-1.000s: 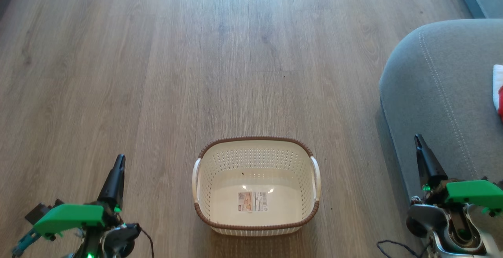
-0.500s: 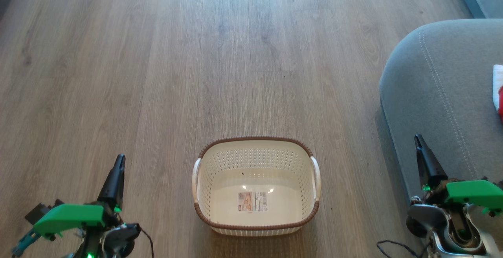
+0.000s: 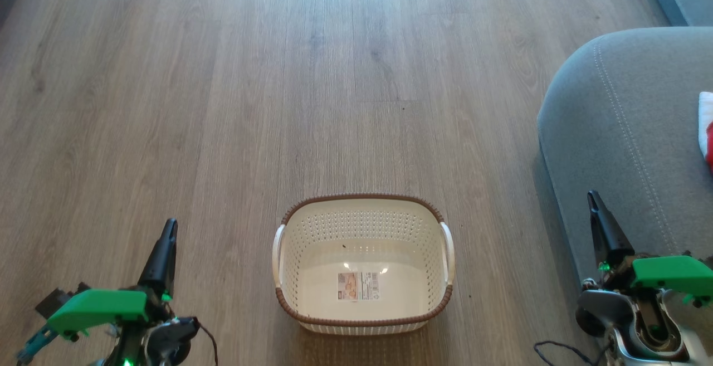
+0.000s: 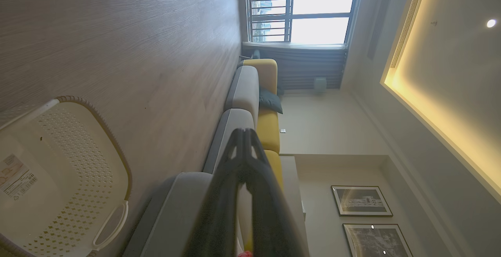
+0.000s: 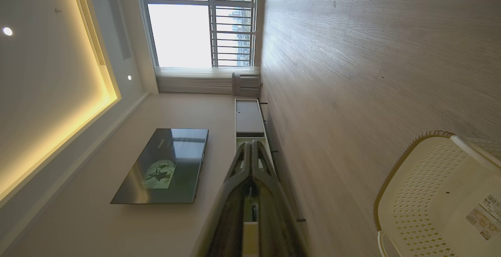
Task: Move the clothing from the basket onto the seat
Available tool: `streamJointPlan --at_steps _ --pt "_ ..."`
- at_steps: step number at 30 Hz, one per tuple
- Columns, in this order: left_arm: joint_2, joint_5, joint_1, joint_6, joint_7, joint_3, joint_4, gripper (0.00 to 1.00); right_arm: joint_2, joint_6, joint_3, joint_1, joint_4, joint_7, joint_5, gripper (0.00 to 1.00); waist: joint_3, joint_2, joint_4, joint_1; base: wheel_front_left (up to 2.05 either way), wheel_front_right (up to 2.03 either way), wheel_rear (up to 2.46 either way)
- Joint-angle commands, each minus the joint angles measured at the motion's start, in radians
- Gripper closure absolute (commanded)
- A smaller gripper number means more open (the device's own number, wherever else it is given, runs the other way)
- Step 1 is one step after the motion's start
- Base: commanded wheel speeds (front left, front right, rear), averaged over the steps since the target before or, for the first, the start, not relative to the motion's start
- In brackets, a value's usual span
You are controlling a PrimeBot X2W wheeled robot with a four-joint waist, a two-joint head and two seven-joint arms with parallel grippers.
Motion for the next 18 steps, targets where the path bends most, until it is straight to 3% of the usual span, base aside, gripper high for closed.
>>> streamJointPlan --at_steps 1,18 --pt "0.010 -0.007 -0.050 -0.009 0.007 0.036 -0.034 1.00 -0.001 0.001 0.017 -0.017 -0.039 0.006 0.006 1.00 0.000 0.0000 0.000 0.0000 0.00 0.00 0.00" --pt "0.010 -0.007 -0.050 -0.009 0.007 0.036 -0.034 1.00 -0.001 0.001 0.017 -0.017 -0.039 0.006 0.006 1.00 0.000 0.0000 0.000 0.0000 0.00 0.00 0.00"
